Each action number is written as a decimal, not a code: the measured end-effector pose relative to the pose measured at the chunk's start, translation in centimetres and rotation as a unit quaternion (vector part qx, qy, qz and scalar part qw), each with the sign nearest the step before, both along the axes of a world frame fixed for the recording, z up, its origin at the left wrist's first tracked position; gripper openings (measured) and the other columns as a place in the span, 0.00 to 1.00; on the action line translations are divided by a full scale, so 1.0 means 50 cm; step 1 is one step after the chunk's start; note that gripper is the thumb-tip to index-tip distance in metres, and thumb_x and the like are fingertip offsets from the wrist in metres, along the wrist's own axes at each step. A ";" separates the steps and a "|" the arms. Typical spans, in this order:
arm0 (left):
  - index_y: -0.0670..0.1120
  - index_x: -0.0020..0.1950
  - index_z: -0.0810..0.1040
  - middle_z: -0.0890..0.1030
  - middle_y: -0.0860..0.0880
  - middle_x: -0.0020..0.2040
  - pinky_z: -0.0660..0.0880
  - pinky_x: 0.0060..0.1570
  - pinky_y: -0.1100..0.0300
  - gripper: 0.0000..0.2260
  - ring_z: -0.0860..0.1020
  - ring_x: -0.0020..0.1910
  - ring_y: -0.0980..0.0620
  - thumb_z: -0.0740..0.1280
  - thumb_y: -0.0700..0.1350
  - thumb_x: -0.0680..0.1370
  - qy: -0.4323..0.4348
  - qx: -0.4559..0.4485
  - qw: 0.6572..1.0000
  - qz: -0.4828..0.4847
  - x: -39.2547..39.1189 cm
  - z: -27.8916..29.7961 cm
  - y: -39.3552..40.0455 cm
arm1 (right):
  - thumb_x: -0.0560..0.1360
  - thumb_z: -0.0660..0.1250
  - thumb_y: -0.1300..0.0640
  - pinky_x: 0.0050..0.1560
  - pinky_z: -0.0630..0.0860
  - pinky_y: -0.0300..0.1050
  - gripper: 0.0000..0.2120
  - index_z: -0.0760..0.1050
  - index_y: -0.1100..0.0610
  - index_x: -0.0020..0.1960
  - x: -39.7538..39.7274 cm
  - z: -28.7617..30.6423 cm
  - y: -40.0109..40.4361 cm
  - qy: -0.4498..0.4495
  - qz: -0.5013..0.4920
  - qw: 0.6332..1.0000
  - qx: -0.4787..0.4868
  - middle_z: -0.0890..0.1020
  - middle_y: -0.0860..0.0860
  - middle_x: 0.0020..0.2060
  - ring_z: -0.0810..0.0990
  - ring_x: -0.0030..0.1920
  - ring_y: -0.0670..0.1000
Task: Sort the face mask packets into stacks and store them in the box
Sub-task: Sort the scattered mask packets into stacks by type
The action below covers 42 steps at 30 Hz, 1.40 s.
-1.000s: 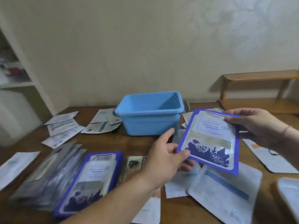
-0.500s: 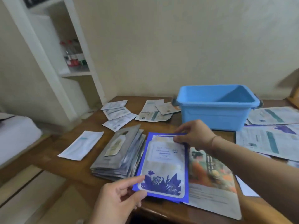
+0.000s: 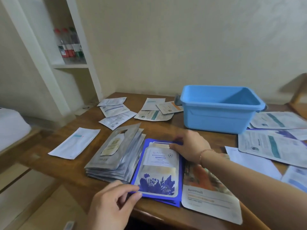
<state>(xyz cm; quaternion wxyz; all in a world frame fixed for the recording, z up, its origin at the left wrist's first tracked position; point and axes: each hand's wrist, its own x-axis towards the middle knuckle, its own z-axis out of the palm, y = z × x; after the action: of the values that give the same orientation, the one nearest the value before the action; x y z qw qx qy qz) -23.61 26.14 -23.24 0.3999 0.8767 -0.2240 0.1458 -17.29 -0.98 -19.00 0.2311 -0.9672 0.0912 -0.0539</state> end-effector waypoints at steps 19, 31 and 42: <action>0.52 0.65 0.76 0.75 0.55 0.64 0.69 0.66 0.56 0.18 0.72 0.65 0.55 0.65 0.58 0.78 -0.081 0.238 0.884 -0.394 0.037 0.138 -0.704 | 0.75 0.68 0.56 0.30 0.75 0.41 0.09 0.83 0.58 0.39 -0.328 0.071 -0.507 0.000 -0.322 0.945 0.060 0.83 0.52 0.33 0.81 0.32 0.50; 0.56 0.80 0.51 0.47 0.56 0.81 0.49 0.77 0.49 0.36 0.46 0.79 0.53 0.59 0.68 0.76 -0.042 0.416 0.811 -0.408 0.056 0.093 -0.810 | 0.73 0.72 0.60 0.18 0.61 0.33 0.10 0.79 0.64 0.52 -0.291 0.054 -0.592 0.087 -0.435 0.842 0.306 0.77 0.56 0.28 0.69 0.16 0.47; 0.59 0.79 0.47 0.44 0.58 0.80 0.44 0.77 0.46 0.37 0.43 0.79 0.56 0.56 0.71 0.75 -0.036 0.402 0.819 -0.408 0.062 0.071 -0.806 | 0.76 0.67 0.55 0.26 0.69 0.38 0.07 0.72 0.56 0.42 -0.297 0.049 -0.582 0.081 -0.428 0.873 0.219 0.77 0.53 0.34 0.73 0.29 0.49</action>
<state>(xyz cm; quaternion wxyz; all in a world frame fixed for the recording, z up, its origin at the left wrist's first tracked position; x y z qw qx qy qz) -20.52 -14.17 -19.71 0.0270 0.7822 -0.6139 -0.1023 -32.16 -30.11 -16.54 0.3828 -0.7592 0.5243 -0.0479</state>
